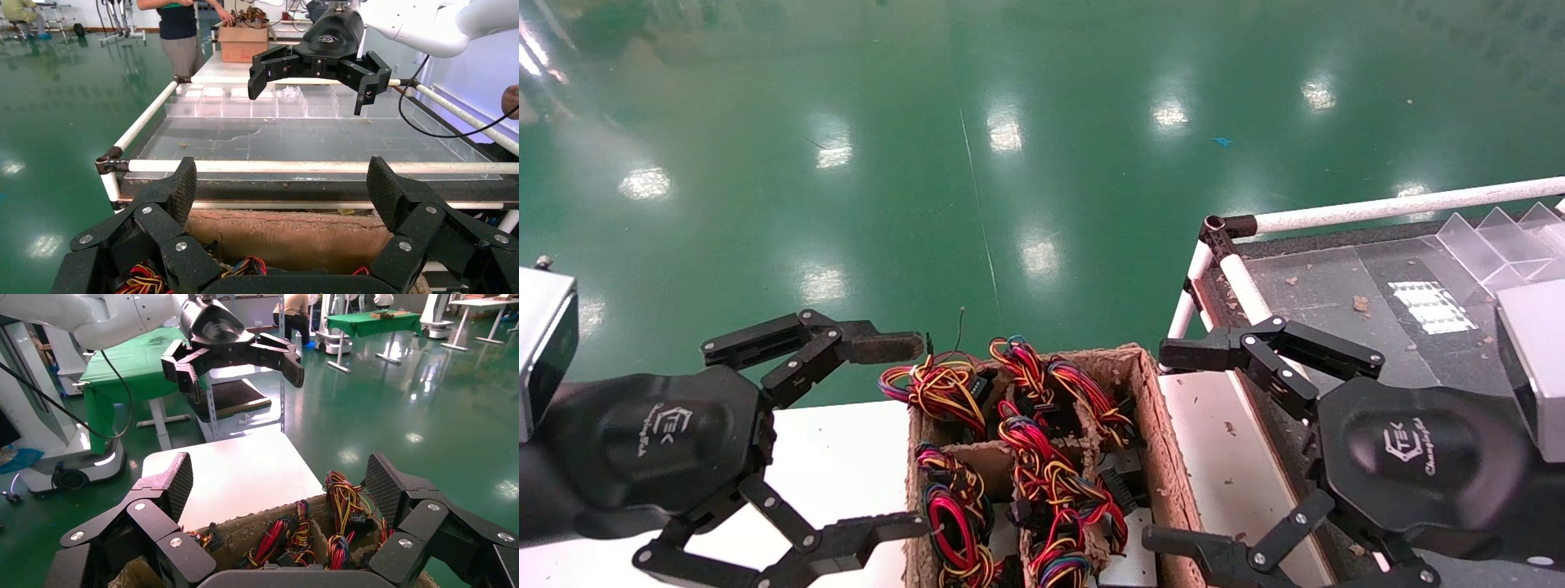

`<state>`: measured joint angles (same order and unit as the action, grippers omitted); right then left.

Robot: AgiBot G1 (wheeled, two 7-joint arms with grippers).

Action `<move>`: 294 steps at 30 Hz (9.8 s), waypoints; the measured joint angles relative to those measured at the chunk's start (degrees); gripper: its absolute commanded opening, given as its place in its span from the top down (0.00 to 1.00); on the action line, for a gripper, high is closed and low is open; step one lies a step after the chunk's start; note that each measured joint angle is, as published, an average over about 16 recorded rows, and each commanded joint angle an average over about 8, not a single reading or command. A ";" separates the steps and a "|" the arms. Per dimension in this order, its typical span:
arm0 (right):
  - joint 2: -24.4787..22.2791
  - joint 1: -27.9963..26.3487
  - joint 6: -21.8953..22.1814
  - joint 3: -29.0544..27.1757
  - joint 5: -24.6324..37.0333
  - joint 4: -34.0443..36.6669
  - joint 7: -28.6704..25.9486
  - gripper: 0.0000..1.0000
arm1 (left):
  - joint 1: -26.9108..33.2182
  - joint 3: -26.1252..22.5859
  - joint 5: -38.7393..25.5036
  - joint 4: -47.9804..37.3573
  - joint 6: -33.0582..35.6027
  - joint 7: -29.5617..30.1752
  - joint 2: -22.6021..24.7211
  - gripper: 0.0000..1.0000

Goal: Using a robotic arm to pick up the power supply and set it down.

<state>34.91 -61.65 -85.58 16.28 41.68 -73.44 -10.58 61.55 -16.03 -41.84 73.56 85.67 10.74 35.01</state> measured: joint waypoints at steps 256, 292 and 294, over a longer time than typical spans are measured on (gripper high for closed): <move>18.58 -28.02 35.33 4.71 43.58 35.89 31.79 0.00 | 0.18 -0.72 0.47 -0.06 -0.27 -0.37 -0.27 0.00; 10.44 -16.87 20.70 2.46 26.71 20.22 19.43 0.00 | 0.22 -0.86 0.55 -0.14 -0.30 -0.45 -0.31 0.00; 9.89 -15.97 19.59 2.32 25.31 19.15 18.39 0.00 | 0.22 -0.87 0.55 -0.14 -0.30 -0.45 -0.31 0.00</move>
<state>44.80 -77.62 -65.99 18.60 66.99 -54.30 7.81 61.77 -16.90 -41.29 73.42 85.37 10.29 34.70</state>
